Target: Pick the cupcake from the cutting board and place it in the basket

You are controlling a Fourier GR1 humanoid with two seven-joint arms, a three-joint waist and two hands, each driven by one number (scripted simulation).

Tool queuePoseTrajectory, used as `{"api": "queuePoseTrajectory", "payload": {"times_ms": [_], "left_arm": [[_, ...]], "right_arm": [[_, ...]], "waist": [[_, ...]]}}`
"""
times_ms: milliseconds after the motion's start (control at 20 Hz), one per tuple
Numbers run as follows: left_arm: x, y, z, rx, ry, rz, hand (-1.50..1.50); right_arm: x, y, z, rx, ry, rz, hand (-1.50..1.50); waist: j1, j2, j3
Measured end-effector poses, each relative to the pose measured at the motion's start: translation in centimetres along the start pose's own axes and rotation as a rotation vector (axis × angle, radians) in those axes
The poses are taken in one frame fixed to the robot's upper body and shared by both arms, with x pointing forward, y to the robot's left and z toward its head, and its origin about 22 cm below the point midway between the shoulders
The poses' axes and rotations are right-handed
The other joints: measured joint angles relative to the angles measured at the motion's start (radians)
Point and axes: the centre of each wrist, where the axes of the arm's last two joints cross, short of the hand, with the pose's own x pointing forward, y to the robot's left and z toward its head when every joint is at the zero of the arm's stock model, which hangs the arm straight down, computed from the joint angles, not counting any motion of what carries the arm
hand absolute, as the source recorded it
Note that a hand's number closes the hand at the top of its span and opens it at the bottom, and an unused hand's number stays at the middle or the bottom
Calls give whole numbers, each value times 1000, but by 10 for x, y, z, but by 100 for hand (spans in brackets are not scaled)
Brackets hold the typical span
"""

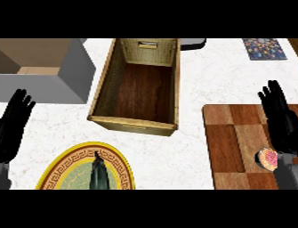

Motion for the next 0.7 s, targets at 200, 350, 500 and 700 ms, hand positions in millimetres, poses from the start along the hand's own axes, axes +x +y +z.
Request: {"api": "queuePoseTrajectory", "payload": {"times_ms": [200, 350, 500, 700], "left_arm": [[14, -6, -9, 14, -10, -51, 0], [22, -14, -15, 38, -15, -96, 0], [31, -29, -19, 37, 3, -105, 0], [38, -40, -24, 33, 9, -122, 0]], "right_arm": [[17, -53, -7, 41, -25, 106, 150], [44, -87, -12, 152, -109, 179, 150], [48, -79, -10, 221, -258, 157, -150], [43, -62, -4, 83, -305, 294, -150]], "waist": [[4, -10, -3], [-5, -14, -2], [-2, -18, -4], [-1, -19, -6]]}}
